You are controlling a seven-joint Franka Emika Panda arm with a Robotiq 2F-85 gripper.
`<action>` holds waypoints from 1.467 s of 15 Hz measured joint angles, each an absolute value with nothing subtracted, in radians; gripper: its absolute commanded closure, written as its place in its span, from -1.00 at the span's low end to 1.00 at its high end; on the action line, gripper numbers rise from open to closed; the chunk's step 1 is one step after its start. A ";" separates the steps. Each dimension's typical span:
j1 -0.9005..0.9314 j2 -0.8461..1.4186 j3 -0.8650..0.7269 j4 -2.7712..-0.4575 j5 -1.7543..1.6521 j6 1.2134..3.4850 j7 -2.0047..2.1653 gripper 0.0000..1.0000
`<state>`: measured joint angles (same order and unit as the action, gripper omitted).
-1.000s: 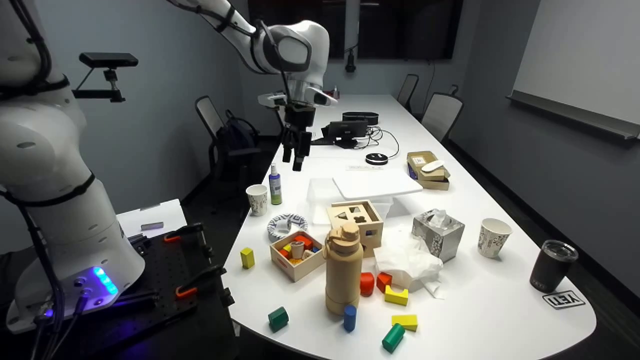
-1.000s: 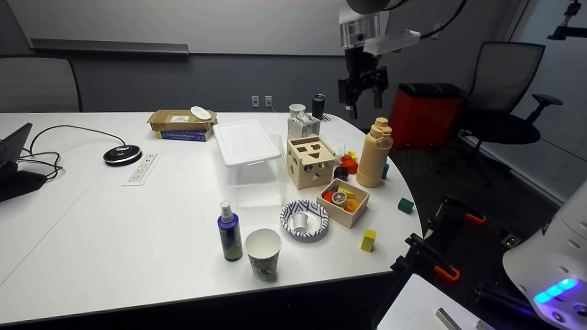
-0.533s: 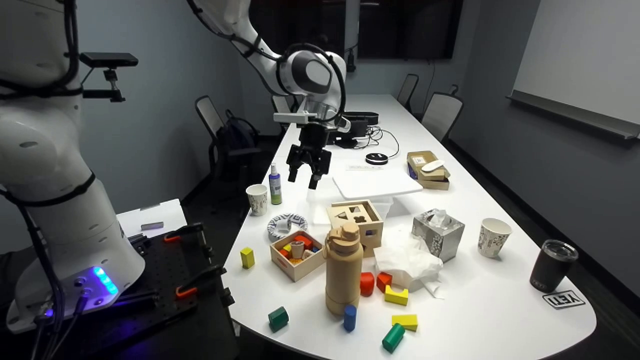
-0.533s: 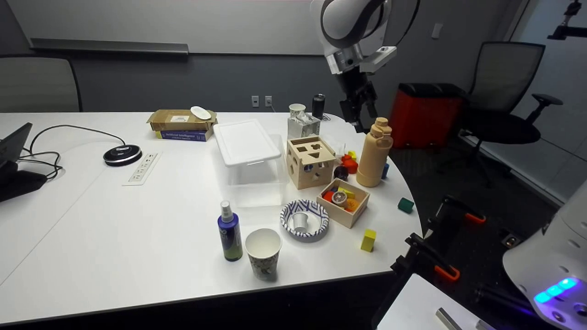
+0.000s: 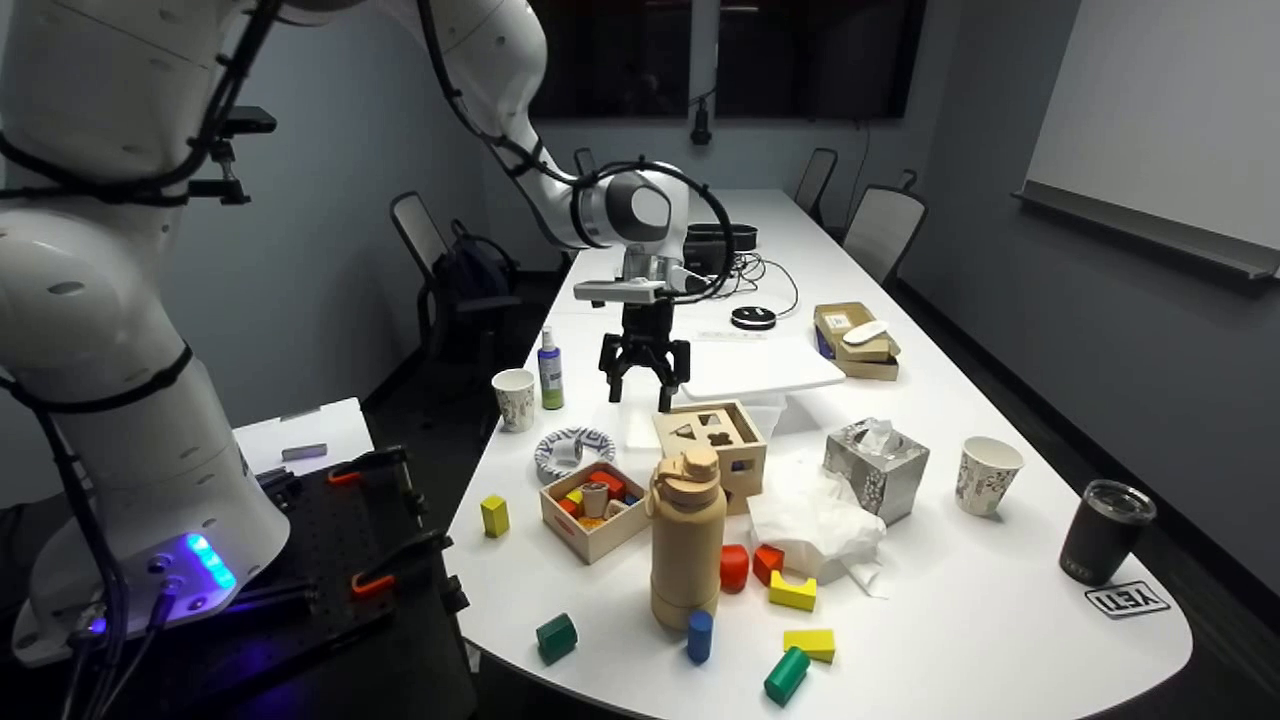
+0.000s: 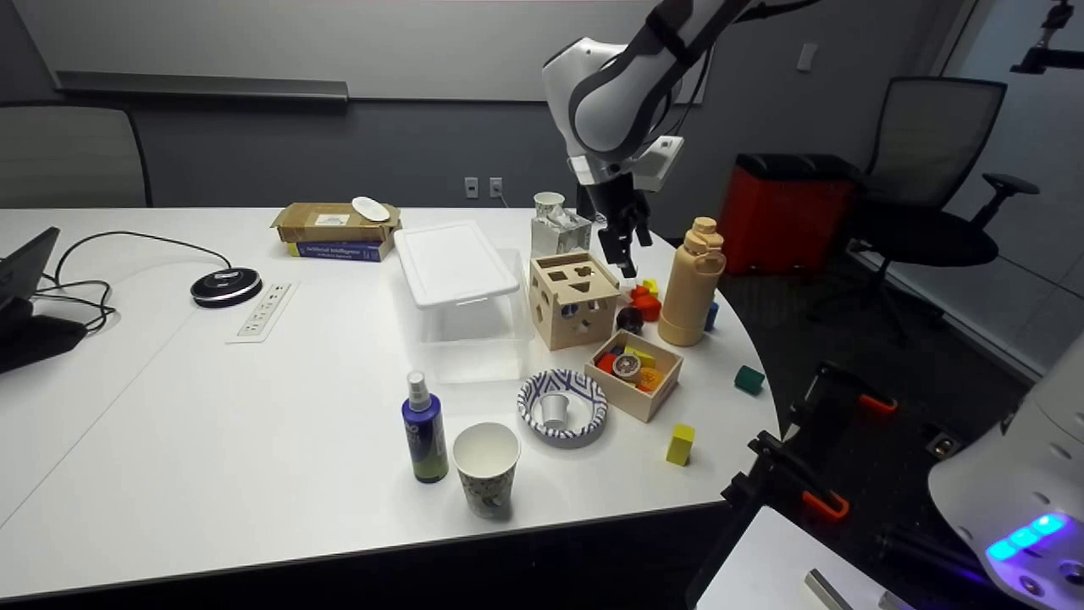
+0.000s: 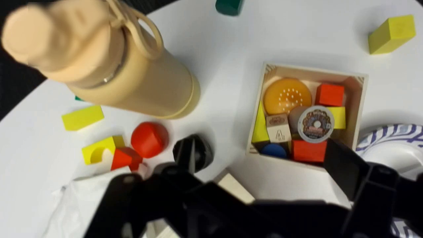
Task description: Move the shape sorter to the left
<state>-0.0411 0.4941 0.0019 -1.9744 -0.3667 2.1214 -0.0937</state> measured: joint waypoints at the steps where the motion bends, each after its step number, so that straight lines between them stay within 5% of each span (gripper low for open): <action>1: -0.039 0.520 0.003 -1.968 -0.367 2.169 -0.094 -1.00; 8: -0.003 0.653 0.026 -1.932 -0.326 2.383 -0.094 -1.00; 22: 0.004 0.733 -0.019 -1.845 -0.315 2.441 -0.133 -1.00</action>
